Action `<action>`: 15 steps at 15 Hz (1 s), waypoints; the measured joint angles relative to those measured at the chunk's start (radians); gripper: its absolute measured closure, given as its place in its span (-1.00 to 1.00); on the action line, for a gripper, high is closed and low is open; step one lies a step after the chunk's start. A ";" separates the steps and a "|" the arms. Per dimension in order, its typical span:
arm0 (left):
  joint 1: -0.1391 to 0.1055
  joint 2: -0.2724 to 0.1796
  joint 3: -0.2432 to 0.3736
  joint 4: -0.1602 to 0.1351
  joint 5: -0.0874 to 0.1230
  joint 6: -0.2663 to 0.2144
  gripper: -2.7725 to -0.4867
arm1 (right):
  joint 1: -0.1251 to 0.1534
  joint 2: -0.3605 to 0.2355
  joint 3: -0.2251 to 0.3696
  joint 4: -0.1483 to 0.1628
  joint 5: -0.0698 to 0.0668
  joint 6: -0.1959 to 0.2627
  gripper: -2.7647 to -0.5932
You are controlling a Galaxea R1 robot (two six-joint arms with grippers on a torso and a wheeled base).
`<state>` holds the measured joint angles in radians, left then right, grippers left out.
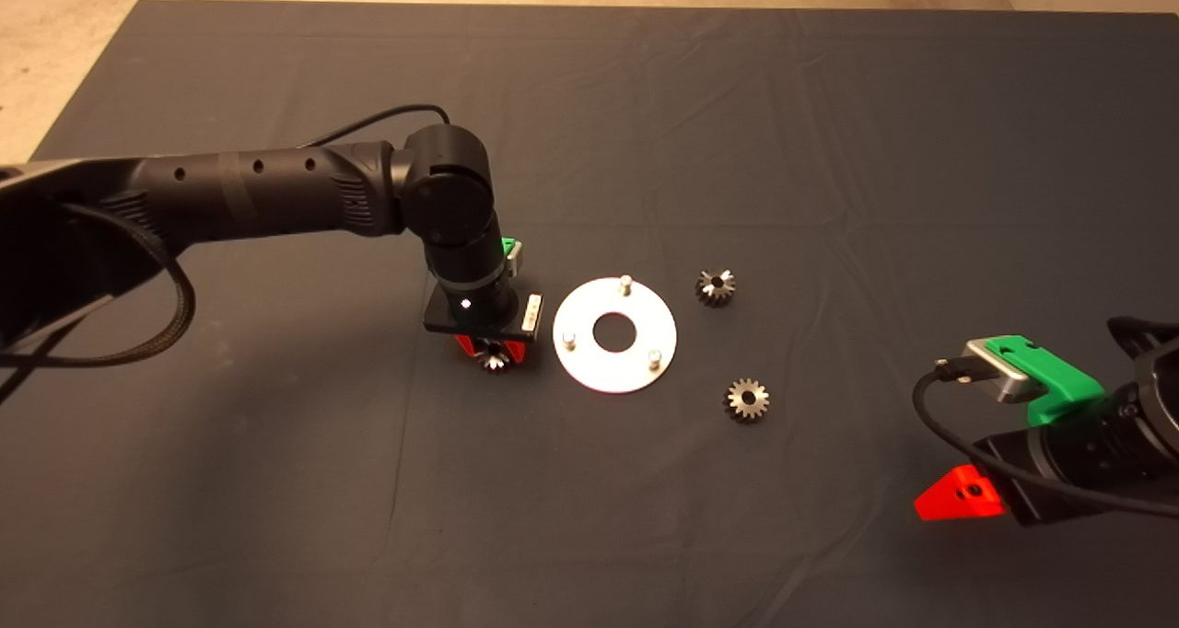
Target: Install three planetary gears onto the carrier pins
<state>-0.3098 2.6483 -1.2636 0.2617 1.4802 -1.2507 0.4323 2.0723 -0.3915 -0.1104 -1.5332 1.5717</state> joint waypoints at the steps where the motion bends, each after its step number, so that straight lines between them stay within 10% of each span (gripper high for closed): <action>1: 0.000 0.000 0.000 -0.004 0.004 0.003 0.54 | 0.000 0.000 0.000 0.000 0.000 0.000 -0.97; 6: -0.021 0.000 0.001 -0.044 0.039 -0.049 0.55 | 0.000 0.000 0.000 0.000 0.000 0.000 -0.97; 15: -0.114 0.080 0.064 -0.061 0.036 -0.250 0.55 | 0.000 0.000 0.000 0.000 -0.001 0.000 -0.97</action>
<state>-0.4243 2.7287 -1.1998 0.2006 1.5164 -1.5003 0.4319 2.0723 -0.3915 -0.1104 -1.5340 1.5717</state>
